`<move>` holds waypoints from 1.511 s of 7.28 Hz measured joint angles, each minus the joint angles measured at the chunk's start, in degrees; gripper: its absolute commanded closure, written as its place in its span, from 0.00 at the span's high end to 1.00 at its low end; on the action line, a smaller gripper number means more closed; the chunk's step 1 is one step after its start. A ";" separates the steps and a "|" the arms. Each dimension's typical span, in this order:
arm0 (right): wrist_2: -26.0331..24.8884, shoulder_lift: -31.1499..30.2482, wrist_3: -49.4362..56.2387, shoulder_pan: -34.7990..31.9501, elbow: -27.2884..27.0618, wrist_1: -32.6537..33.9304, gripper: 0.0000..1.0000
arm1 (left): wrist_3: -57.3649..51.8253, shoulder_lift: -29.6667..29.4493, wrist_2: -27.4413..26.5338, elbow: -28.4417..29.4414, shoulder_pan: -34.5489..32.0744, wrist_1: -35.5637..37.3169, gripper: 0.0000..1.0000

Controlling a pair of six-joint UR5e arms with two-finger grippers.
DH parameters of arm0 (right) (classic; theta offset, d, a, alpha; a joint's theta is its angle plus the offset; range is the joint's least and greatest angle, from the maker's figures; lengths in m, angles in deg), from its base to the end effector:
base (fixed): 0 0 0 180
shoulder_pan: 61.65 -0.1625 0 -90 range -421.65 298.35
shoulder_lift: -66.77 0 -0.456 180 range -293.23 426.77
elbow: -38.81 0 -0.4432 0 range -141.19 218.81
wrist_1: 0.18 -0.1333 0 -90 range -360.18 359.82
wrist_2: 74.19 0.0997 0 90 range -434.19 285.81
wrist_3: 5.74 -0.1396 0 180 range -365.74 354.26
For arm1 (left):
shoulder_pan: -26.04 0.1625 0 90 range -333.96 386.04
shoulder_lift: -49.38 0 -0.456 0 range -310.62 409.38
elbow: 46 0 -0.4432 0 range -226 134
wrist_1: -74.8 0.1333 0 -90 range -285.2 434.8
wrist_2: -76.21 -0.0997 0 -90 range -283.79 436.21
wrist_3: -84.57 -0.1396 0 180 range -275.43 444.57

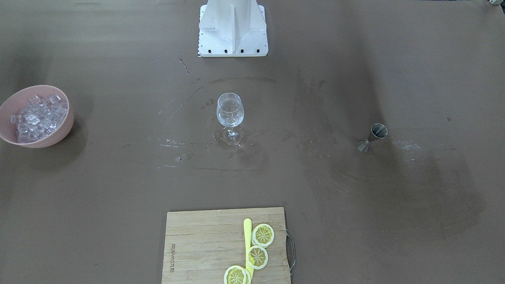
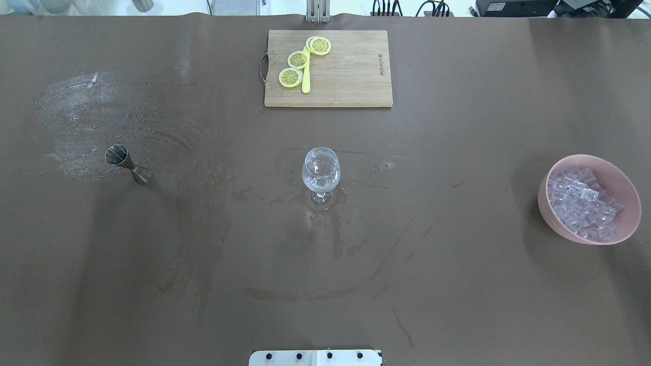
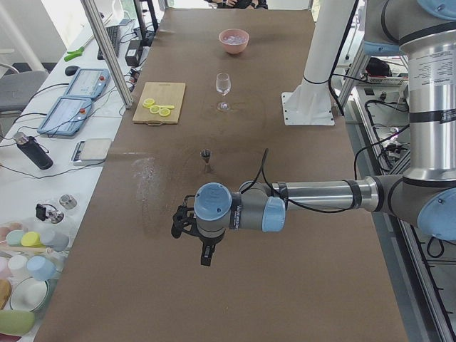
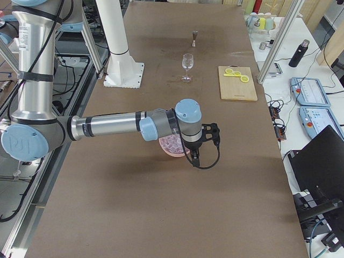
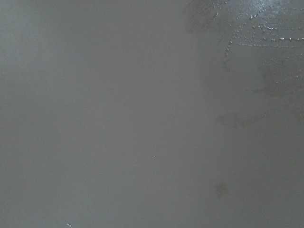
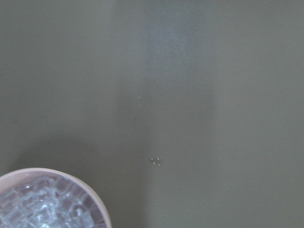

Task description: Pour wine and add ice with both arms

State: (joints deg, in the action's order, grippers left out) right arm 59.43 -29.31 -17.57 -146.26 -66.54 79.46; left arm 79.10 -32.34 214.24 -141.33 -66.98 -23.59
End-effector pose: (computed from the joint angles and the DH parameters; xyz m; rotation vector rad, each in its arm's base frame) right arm -0.0117 -0.5182 0.6062 0.2092 -0.7934 -0.0244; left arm -0.0550 -0.4828 0.7200 0.1511 0.8289 0.0800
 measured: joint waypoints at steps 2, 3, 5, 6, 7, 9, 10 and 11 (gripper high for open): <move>0.15 0.25 -11.28 5.62 -4.05 -0.35 1.00 | 0.01 -0.08 0.03 -0.15 0.02 -0.08 0.98; -1.33 -0.15 -16.80 8.92 -5.31 -2.10 1.00 | -0.03 -0.09 0.04 -0.18 0.03 -0.15 0.98; -7.42 -2.92 -28.59 16.56 -5.97 -10.20 1.00 | 0.00 -0.10 0.05 -0.20 0.04 -0.21 0.98; -11.09 -4.64 -34.38 20.69 -5.96 -14.59 0.99 | 0.00 -0.10 0.05 -0.21 0.04 -0.22 0.98; -15.77 -5.91 -39.99 25.25 -5.90 -18.02 0.98 | -0.03 -0.10 0.05 -0.21 0.04 -0.22 0.98; -23.34 -7.18 -46.72 32.06 -5.80 -20.83 0.84 | -0.06 -0.10 0.05 -0.21 0.04 -0.22 0.98; -25.44 -8.20 -47.77 33.64 -5.80 -21.78 0.73 | -0.06 -0.10 0.07 -0.21 0.04 -0.22 0.98; -26.88 -9.39 -48.17 34.59 -5.77 -23.08 0.62 | -0.06 -0.10 0.11 -0.21 0.02 -0.22 0.98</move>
State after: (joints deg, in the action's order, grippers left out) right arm 32.55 -38.70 -65.75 -111.67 -72.31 56.38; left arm 79.04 -32.45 214.35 -141.54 -66.96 -23.81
